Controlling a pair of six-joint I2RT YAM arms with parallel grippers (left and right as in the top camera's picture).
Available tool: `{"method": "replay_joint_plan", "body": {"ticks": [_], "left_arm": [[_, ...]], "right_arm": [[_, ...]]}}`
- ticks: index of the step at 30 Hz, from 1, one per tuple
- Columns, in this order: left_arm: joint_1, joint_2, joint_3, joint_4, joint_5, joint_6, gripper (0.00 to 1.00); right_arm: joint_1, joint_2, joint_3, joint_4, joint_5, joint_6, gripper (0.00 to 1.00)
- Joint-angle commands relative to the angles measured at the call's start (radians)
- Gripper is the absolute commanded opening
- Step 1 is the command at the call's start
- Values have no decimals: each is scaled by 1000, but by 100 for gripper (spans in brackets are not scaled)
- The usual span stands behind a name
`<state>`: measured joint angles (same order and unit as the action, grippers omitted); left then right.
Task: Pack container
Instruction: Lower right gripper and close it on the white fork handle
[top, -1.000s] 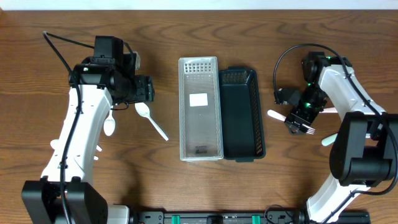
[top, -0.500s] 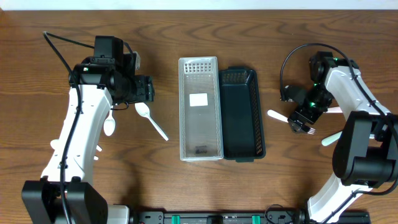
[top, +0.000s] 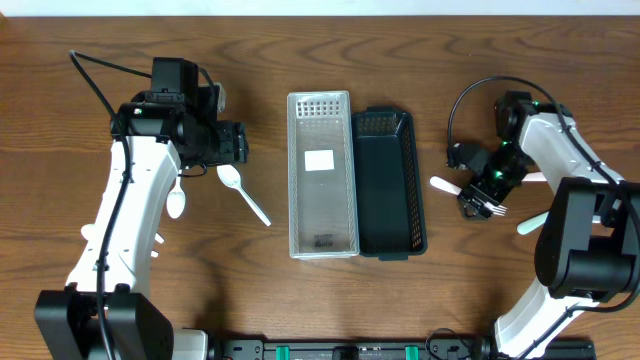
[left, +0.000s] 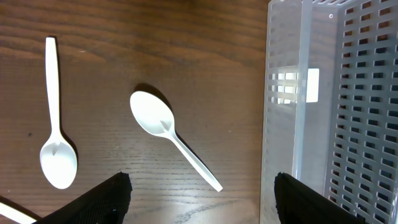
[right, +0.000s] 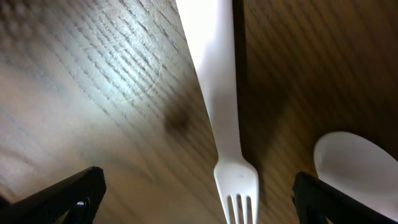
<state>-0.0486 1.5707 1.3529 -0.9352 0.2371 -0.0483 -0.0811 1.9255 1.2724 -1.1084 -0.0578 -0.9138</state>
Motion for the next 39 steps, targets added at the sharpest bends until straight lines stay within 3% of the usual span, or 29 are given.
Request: {"method": "replay_joint_plan", "body": {"ticks": [1,11,15,19,30,39], "left_arm": [[0,-19,24,-2,5,7,76],[0,-19,24,-3,5,7,76],[0,-19,24,-3,5,7,76],[0,-19,24,-3,5,7,76],[0,-19,24,-3,6,6,76],[0,-19,24,-3,6,6,76]], "right_arm": [[4,13,-32,20,-27,21,99],[4,13,-97,124,-25,61,98],[7,13,-97,121,-25,66,85],[11,13,-97,121,-25,112,63],[11,13,-97,122,-25,151,61],[11,13,-97,123,-25,150,46]]}}
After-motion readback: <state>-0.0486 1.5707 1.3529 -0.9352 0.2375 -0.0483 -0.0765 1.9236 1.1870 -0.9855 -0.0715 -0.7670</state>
